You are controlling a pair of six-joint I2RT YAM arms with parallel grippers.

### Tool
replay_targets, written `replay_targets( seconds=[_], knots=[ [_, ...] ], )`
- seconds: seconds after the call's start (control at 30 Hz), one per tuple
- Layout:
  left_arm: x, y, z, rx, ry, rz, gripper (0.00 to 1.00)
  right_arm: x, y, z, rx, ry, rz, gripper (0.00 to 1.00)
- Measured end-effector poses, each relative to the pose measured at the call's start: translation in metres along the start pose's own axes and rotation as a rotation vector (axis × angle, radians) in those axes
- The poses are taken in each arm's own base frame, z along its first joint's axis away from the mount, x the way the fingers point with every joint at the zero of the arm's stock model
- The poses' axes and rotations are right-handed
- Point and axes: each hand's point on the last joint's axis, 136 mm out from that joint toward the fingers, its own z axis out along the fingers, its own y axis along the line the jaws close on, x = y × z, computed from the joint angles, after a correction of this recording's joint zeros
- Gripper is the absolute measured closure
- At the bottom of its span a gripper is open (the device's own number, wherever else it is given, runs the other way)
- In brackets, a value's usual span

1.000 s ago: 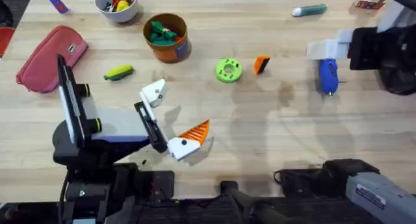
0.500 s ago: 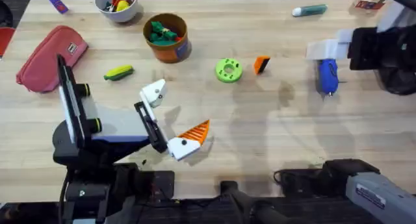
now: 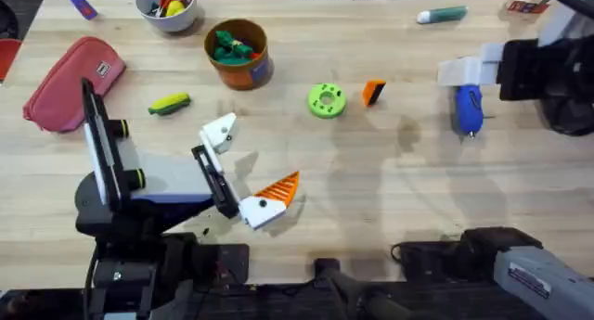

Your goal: Pick up the gripper from the table and insert it into the empty holder that is missing its gripper. Then pick up a screw, insert it into the mounting hole, and use the screwdriver to tighten it. Finally, clean up the table by picking up the vegetable and placing it into the bucket.

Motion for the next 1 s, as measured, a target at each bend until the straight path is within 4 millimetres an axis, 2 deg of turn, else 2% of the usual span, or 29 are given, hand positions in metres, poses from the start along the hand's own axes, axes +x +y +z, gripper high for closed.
replay_targets(
  seconds=[0.6,0.77,0.87,1.0],
  knots=[
    [0.0,0.0,0.0,0.0,0.0,-0.001,0.013,0.0,0.0,0.0,0.0,0.001,0.001,0.007],
    [0.0,0.0,0.0,0.0,0.0,-0.003,0.015,0.001,0.004,0.001,-0.009,0.091,0.001,0.008],
    [0.0,0.0,0.0,0.0,0.0,-0.003,0.015,-0.008,0.013,0.007,-0.025,0.149,-0.01,0.008],
    [0.0,0.0,0.0,0.0,0.0,-0.003,0.015,-0.017,0.028,0.026,-0.05,0.213,-0.04,0.008]
  ],
)
